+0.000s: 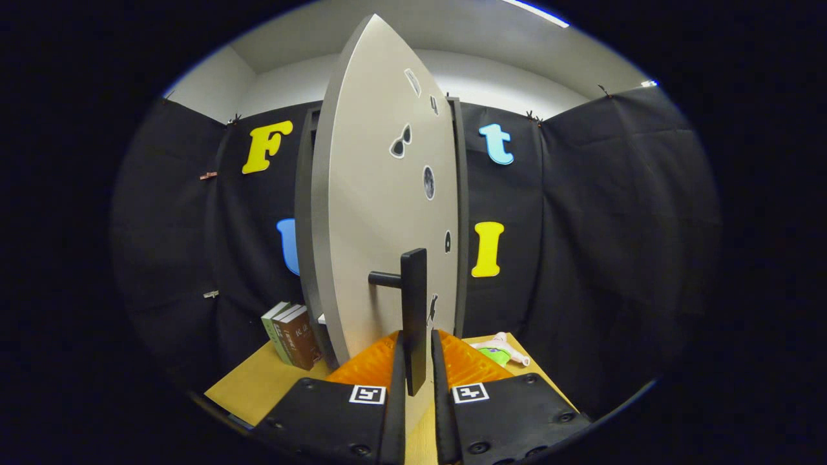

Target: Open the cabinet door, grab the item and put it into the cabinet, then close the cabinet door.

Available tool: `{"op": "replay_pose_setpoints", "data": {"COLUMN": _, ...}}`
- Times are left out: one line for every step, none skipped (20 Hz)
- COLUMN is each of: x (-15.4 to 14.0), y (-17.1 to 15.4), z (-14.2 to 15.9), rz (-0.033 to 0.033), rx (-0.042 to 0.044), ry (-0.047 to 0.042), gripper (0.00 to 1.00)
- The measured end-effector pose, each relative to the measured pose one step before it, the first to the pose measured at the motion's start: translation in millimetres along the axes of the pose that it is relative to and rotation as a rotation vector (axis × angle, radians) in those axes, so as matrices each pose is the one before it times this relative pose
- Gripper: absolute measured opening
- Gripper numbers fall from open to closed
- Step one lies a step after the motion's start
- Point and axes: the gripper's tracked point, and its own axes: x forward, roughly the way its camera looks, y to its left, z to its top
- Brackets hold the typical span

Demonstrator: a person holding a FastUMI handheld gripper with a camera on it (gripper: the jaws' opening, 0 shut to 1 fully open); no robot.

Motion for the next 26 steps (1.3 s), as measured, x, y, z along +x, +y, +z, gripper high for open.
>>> {"op": "replay_pose_setpoints", "data": {"x": -1.37, "y": -4.67, "z": 0.26, "rz": -0.01675, "rx": 0.00396, "ry": -0.00513, "gripper": 0.23}}
{"op": "replay_pose_setpoints", "data": {"x": -0.26, "y": -3.61, "z": 1.26, "rz": -0.01589, "rx": 0.00343, "ry": -0.00889, "gripper": 0.23}}
{"op": "replay_pose_setpoints", "data": {"x": -1.52, "y": -0.95, "z": 3.05, "rz": -0.00083, "rx": 0.00543, "ry": -0.01053, "gripper": 0.23}}
{"op": "replay_pose_setpoints", "data": {"x": -1.60, "y": -1.20, "z": 3.37, "rz": -0.00755, "rx": 0.00604, "ry": -0.01482, "gripper": 0.22}}
{"op": "replay_pose_setpoints", "data": {"x": -1.87, "y": -1.83, "z": 3.58, "rz": -0.00973, "rx": -0.00042, "ry": -0.01758, "gripper": 0.22}}
{"op": "replay_pose_setpoints", "data": {"x": -0.78, "y": -4.00, "z": 1.78, "rz": -0.01845, "rx": -0.00697, "ry": -0.01277, "gripper": 0.21}}
{"op": "replay_pose_setpoints", "data": {"x": -1.31, "y": -6.27, "z": 1.00, "rz": -0.01814, "rx": -0.00868, "ry": -0.00590, "gripper": 0.19}}
{"op": "replay_pose_setpoints", "data": {"x": 7.18, "y": -11.36, "z": -0.89, "rz": -0.02461, "rx": -0.00802, "ry": -0.00480, "gripper": 0.17}}
{"op": "replay_pose_setpoints", "data": {"x": 1.28, "y": -6.15, "z": 0.93, "rz": -0.01975, "rx": -0.00413, "ry": -0.00418, "gripper": 0.17}}
{"op": "replay_pose_setpoints", "data": {"x": -2.28, "y": -3.49, "z": 1.15, "rz": -0.01719, "rx": 0.00176, "ry": -0.00353, "gripper": 0.17}}
{"op": "replay_pose_setpoints", "data": {"x": -1.65, "y": -4.60, "z": 1.88, "rz": -0.01657, "rx": 0.00766, "ry": -0.00503, "gripper": 0.17}}
{"op": "replay_pose_setpoints", "data": {"x": -0.93, "y": -4.41, "z": 0.70, "rz": -0.01697, "rx": 0.00280, "ry": -0.00605, "gripper": 0.17}}
{"op": "replay_pose_setpoints", "data": {"x": -1.19, "y": -5.84, "z": 1.34, "rz": -0.01801, "rx": -0.00550, "ry": -0.00778, "gripper": 0.17}}
{"op": "replay_pose_setpoints", "data": {"x": -0.03, "y": -5.39, "z": 0.75, "rz": -0.01557, "rx": -0.00578, "ry": -0.00512, "gripper": 0.17}}
{"op": "replay_pose_setpoints", "data": {"x": -1.36, "y": -1.92, "z": 1.54, "rz": -0.00320, "rx": 0.00266, "ry": -0.00416, "gripper": 0.17}}
{"op": "replay_pose_setpoints", "data": {"x": -0.33, "y": 0.72, "z": 0.28, "rz": 0.00690, "rx": 0.00815, "ry": 0.00026, "gripper": 0.17}}
{"op": "replay_pose_setpoints", "data": {"x": -0.42, "y": 1.31, "z": -1.61, "rz": 0.00117, "rx": 0.00456, "ry": 0.00642, "gripper": 0.17}}
{"op": "replay_pose_setpoints", "data": {"x": -1.10, "y": -1.81, "z": -1.76, "rz": -0.01151, "rx": -0.00459, "ry": 0.00391, "gripper": 0.17}}
{"op": "replay_pose_setpoints", "data": {"x": -1.24, "y": -3.70, "z": 0.86, "rz": -0.01331, "rx": -0.00709, "ry": -0.00175, "gripper": 0.17}}
{"op": "replay_pose_setpoints", "data": {"x": -0.60, "y": -1.87, "z": 4.18, "rz": -0.00504, "rx": -0.00374, "ry": -0.00814, "gripper": 0.17}}
{"op": "replay_pose_setpoints", "data": {"x": -2.23, "y": -1.53, "z": 5.69, "rz": -0.00487, "rx": -0.00504, "ry": -0.01598, "gripper": 0.17}}
{"op": "replay_pose_setpoints", "data": {"x": -0.77, "y": -4.46, "z": 6.40, "rz": -0.01564, "rx": -0.00867, "ry": -0.02248, "gripper": 0.17}}
{"op": "replay_pose_setpoints", "data": {"x": -0.48, "y": 2.66, "z": 6.67, "rz": 0.01836, "rx": -0.00521, "ry": -0.03721, "gripper": 0.17}}
{"op": "replay_pose_setpoints", "data": {"x": -1.16, "y": 2.14, "z": 8.14, "rz": 0.01232, "rx": -0.00910, "ry": -0.03485, "gripper": 0.33}}
{"op": "replay_pose_setpoints", "data": {"x": -1.24, "y": 5.73, "z": 6.17, "rz": 0.03708, "rx": -0.00567, "ry": -0.02611, "gripper": 0.48}}
{"op": "replay_pose_setpoints", "data": {"x": -1.63, "y": 9.21, "z": 0.49, "rz": 0.03341, "rx": 0.00267, "ry": -0.01193, "gripper": 0.64}}
